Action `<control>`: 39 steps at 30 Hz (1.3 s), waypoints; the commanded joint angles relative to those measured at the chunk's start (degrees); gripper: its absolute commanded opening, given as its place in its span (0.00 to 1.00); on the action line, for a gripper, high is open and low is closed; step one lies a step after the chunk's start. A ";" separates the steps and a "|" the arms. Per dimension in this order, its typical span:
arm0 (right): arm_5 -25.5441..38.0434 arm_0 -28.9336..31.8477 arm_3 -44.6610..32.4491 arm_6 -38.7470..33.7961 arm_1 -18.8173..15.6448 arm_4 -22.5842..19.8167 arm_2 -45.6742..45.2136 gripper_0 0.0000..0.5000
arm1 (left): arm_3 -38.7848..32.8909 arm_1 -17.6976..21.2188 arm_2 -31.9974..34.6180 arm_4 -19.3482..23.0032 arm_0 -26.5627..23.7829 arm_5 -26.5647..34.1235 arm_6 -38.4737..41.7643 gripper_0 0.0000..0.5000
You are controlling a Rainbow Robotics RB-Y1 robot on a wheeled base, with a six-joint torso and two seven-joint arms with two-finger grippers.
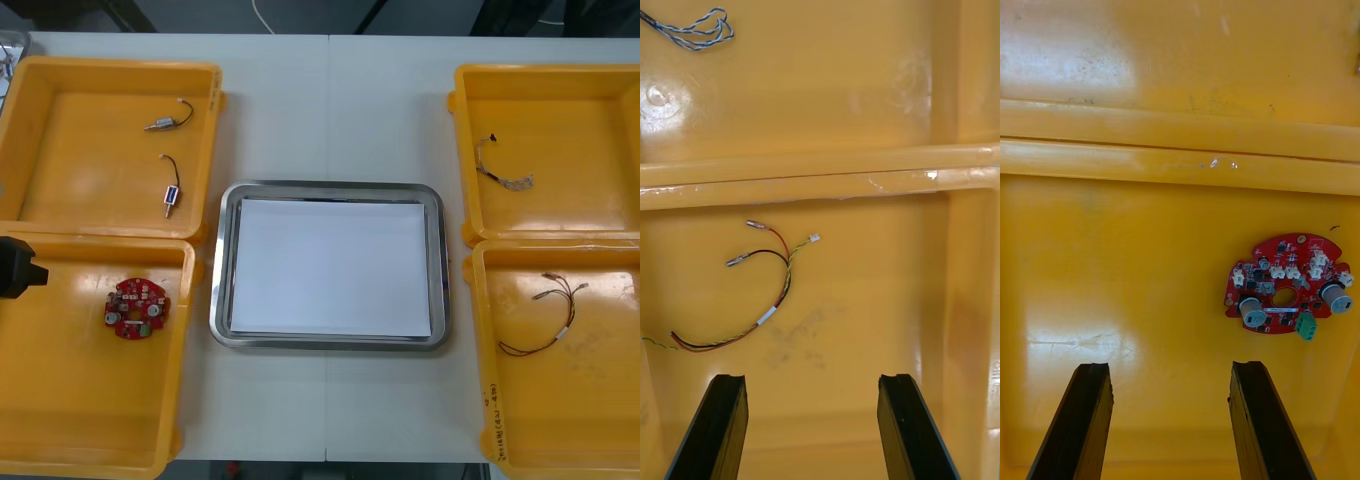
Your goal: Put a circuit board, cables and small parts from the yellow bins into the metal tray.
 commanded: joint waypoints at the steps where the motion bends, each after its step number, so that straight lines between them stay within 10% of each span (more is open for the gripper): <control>1: 0.19 0.78 -0.44 2.46 0.90 0.15 0.75 1.00 | -1.68 2.49 -0.29 0.37 1.01 -0.45 -1.07 0.92; 19: 0.19 3.33 -0.44 0.87 1.08 -0.29 3.65 1.00 | -2.83 -0.50 -3.45 -1.66 -1.01 4.82 2.44 0.92; 39: 0.19 3.77 -0.36 -19.43 3.98 3.58 11.83 1.00 | -2.83 -7.00 -9.34 -6.93 -0.31 -2.04 4.20 0.91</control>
